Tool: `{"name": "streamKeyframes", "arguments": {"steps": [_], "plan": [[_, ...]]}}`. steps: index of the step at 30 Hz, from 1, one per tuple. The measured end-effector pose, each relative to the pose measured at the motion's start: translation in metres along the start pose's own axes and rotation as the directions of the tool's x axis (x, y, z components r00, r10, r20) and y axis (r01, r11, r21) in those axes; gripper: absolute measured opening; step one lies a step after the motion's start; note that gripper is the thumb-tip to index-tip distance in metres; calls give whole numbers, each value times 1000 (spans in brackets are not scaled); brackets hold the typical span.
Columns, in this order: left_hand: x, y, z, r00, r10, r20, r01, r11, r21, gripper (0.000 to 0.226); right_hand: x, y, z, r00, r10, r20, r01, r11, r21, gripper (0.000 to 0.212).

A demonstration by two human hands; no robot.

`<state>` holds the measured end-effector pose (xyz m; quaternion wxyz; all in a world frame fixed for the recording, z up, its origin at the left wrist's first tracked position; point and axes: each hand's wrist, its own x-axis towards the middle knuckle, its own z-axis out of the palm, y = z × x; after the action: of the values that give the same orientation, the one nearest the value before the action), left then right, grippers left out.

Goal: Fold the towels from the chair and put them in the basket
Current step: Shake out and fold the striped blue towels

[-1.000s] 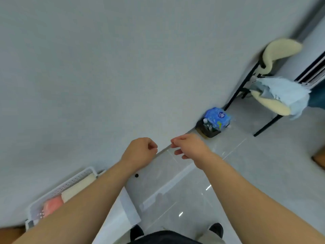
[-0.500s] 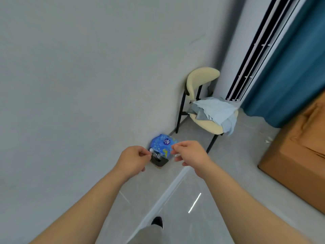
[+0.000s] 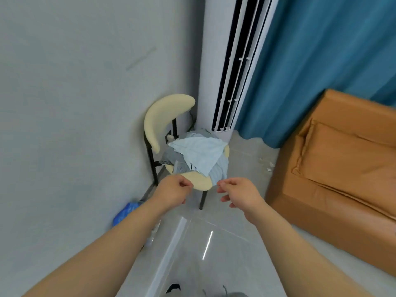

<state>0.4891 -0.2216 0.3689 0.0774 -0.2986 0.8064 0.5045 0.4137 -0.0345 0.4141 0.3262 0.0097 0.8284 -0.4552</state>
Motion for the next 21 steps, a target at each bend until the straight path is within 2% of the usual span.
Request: {"name": "streamKeyframes", "arguments": {"steps": [6, 12, 17, 21], "plan": [[129, 71, 66, 1000, -21, 7, 20, 1000, 20, 9, 132, -12, -88, 1000, -6, 4, 6, 1000, 27, 19], [197, 133, 107, 982, -172, -73, 168, 985, -47, 12, 245, -47, -169, 990, 12, 143, 6, 993, -119, 21], [245, 161, 110, 955, -267, -128, 262, 963, -57, 13, 332, -82, -190, 971, -1, 240, 50, 979, -197, 15], [305, 164, 113, 910, -371, -184, 351, 927, -134, 13, 412, -106, -190, 943, 1, 333, 119, 933, -340, 21]]}}
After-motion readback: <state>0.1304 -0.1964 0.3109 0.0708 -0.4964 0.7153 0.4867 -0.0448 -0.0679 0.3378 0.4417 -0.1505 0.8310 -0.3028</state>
